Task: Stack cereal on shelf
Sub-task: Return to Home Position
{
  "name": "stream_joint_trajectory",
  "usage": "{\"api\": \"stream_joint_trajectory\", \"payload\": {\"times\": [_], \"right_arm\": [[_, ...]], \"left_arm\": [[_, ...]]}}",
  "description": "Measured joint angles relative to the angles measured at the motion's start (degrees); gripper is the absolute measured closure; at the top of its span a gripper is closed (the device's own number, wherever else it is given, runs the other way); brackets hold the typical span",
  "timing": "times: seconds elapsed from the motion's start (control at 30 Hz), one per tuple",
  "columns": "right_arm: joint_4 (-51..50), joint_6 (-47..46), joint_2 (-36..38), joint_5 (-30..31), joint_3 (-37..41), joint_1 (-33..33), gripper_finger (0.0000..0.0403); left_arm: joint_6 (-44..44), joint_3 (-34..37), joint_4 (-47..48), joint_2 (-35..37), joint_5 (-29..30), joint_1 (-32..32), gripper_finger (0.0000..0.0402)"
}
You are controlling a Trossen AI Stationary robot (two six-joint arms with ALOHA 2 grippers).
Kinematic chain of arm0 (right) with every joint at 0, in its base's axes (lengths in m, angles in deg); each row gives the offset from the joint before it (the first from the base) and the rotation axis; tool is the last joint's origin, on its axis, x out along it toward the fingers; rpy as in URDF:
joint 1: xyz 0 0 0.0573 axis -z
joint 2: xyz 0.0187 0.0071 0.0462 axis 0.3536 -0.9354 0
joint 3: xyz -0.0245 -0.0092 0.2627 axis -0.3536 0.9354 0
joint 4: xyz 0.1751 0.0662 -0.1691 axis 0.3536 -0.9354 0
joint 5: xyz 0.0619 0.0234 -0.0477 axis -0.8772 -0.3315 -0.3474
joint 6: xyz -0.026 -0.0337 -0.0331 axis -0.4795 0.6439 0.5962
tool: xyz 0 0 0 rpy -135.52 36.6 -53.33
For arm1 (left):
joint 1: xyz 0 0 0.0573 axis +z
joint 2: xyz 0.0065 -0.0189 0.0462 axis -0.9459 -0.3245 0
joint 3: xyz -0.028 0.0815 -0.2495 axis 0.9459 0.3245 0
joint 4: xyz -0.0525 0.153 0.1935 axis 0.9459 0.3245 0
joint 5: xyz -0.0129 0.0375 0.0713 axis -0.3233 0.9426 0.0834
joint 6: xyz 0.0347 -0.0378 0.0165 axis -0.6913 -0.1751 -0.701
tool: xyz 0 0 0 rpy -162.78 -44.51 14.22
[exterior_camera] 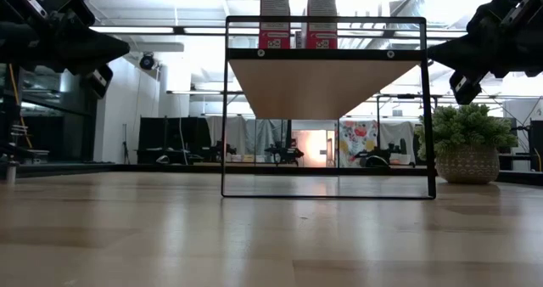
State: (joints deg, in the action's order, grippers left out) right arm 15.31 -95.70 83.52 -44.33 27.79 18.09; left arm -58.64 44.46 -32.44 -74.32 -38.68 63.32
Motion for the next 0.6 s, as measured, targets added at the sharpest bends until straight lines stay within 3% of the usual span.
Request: {"api": "stream_joint_trajectory", "payload": {"times": [0.6], "right_arm": [[0.0, 0.1, 0.0, 0.0, 0.0, 0.0, 0.0402]], "left_arm": [[0.0, 0.0, 0.0, 0.0, 0.1, -1.3, 0.0398]]}}
